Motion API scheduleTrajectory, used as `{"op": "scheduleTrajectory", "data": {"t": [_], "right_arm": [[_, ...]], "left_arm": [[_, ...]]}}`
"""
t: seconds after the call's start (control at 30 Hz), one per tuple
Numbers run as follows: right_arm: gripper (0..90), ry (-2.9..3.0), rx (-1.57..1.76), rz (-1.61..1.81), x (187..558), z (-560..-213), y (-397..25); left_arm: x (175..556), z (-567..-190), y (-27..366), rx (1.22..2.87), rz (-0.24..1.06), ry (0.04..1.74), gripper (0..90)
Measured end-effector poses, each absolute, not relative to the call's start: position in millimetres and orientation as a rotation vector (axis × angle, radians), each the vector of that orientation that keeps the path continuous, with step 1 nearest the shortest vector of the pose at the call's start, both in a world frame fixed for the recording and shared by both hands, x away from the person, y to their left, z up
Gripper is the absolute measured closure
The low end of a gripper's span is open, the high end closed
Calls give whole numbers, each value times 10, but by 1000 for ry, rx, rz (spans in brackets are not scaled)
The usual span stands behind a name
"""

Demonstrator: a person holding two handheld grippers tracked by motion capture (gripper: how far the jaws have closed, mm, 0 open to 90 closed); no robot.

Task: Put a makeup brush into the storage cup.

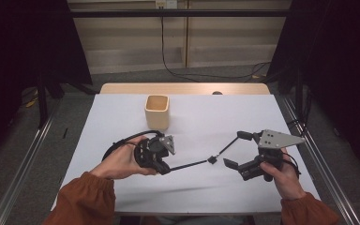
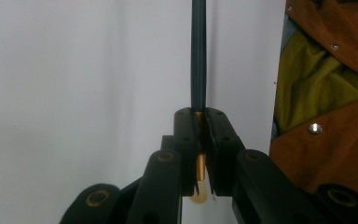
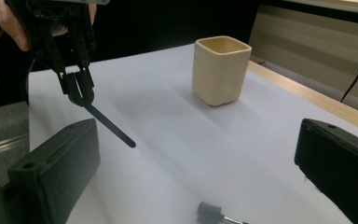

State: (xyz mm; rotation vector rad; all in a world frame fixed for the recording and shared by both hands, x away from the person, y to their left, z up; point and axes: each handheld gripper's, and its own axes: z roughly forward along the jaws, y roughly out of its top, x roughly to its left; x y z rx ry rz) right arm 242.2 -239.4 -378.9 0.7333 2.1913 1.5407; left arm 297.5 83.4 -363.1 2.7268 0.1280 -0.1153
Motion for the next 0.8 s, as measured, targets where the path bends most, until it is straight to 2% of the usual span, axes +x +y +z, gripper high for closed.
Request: {"op": "scheduleTrajectory", "data": {"t": [0.17,0.23,0.3,0.37,0.8], "right_arm": [[4,2277,705,1485,2514,-3727,-2301],[38,2305,672,1465,2536,-3705,-2262],[13,2351,651,1446,2566,-3685,-2214],[36,2396,617,1418,2589,-3654,-2163],[34,2595,494,1163,2733,-3521,-1931]], "left_arm": [[2970,-3608,844,2726,-103,110,842],[2980,-3608,848,2725,-114,116,842],[2976,-3617,842,2723,-111,119,842],[2965,-3623,829,2729,-114,116,842],[2962,-3633,756,2758,-129,82,842]]}}
